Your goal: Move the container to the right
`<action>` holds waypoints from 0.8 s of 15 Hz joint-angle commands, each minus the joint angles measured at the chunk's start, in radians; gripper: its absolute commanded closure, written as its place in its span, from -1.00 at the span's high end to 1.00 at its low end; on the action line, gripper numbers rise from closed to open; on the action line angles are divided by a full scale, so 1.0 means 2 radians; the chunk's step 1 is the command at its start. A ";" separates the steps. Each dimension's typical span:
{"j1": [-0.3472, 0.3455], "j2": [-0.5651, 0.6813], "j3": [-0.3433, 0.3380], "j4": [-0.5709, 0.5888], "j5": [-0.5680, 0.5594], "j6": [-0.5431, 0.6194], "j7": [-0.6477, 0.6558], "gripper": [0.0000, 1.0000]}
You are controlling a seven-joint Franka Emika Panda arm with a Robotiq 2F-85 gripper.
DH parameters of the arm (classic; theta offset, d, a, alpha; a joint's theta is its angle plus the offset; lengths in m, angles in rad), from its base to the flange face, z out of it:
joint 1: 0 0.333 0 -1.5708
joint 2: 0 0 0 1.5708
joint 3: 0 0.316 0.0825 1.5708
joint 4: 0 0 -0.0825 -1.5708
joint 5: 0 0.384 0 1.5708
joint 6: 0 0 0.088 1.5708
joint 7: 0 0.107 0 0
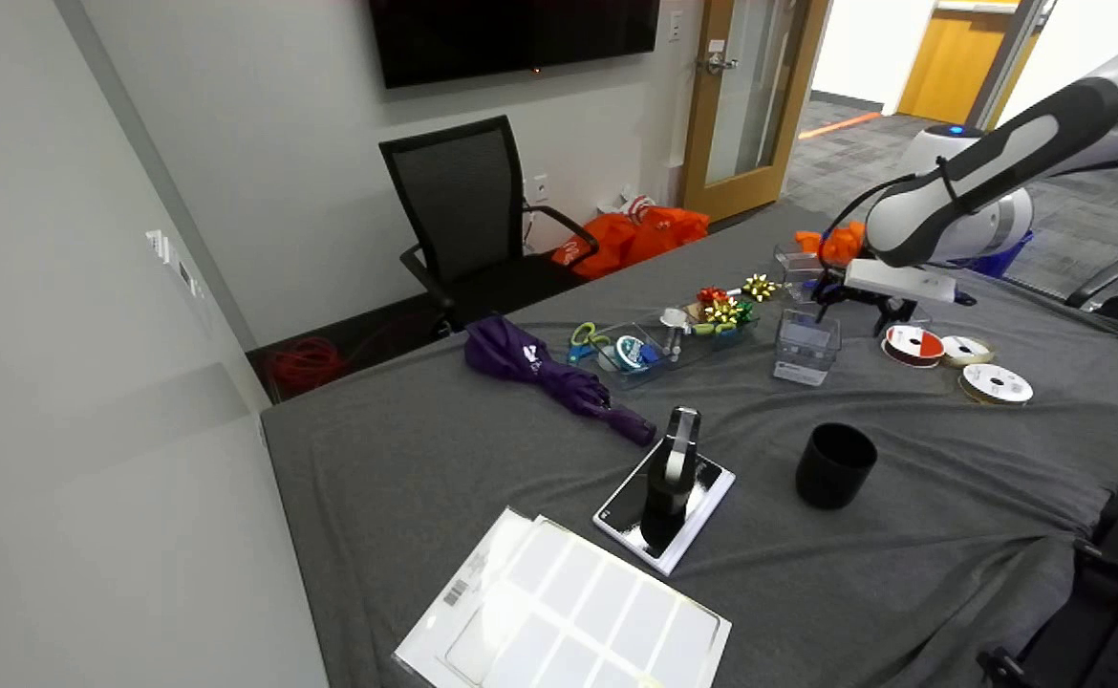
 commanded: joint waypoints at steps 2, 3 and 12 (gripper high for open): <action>-0.007 0.041 0.002 0.034 0.009 -0.007 -0.022 1.00; -0.008 0.050 0.001 0.039 0.009 -0.004 -0.023 1.00; -0.022 0.087 0.003 0.074 0.012 0.005 -0.049 -0.17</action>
